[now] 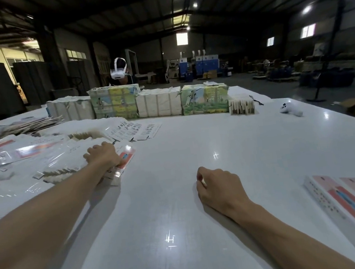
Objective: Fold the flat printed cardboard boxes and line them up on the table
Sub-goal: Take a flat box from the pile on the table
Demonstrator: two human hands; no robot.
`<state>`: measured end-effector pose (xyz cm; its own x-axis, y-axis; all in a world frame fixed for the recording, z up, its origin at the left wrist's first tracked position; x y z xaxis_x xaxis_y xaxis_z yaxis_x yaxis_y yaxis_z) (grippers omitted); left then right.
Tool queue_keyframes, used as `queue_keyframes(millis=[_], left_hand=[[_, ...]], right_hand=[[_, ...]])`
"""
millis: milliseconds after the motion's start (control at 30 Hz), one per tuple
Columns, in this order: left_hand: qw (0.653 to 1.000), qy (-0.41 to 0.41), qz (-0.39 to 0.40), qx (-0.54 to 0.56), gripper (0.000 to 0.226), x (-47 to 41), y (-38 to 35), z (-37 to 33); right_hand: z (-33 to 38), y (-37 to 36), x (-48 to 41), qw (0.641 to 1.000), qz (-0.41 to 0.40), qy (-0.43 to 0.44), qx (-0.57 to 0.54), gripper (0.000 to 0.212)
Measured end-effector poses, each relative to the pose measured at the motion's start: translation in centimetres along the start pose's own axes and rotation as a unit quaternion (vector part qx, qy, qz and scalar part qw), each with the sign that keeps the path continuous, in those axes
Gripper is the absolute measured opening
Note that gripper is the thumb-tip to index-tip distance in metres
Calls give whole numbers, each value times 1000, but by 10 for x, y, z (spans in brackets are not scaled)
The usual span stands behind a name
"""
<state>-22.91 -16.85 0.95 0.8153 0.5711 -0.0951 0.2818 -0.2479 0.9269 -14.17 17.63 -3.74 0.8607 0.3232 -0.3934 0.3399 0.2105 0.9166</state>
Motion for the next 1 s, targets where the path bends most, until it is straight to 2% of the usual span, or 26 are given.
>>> queue_keyframes(millis=[100, 200, 300, 467, 667, 767, 900, 1000], left_hand=[[998, -28, -26, 39, 105, -3, 9, -2], [994, -57, -93, 21, 85, -1, 14, 1], [991, -71, -111, 8, 65, 2, 11, 4], [982, -101, -154, 32, 45, 9, 25, 0], [987, -49, -117, 97, 36, 5, 35, 6], [982, -60, -154, 90, 27, 8, 38, 7], [963, -105, -227, 99, 31, 14, 50, 2], [952, -142, -200, 185, 29, 28, 56, -11]], right_hand=[[0, 0, 0, 1000, 3, -1, -6, 20], [0, 1, 1, 1000, 3, -2, -13, 20], [-1, 0, 1, 1000, 3, -3, -18, 19], [-2, -2, 0, 1000, 3, -5, -26, 17], [-2, -2, -1, 1000, 5, -8, -28, 16], [-3, -4, -1, 999, 6, -9, -35, 16], [-4, -5, -2, 999, 10, -10, -40, 16], [-6, -5, -4, 999, 18, -19, -46, 17]])
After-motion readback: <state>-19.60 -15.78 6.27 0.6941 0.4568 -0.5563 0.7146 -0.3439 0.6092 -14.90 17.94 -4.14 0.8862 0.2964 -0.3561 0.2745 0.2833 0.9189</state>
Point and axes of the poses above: each hand's wrist, its own x-axis away from the middle knuckle, its own y-axis out of the back of the hand, z = x × y, the point moved 4 cm from there along -x, towards the middle knuckle, and after that the axes turned 9 degrees about x, right-handed, at the moved point
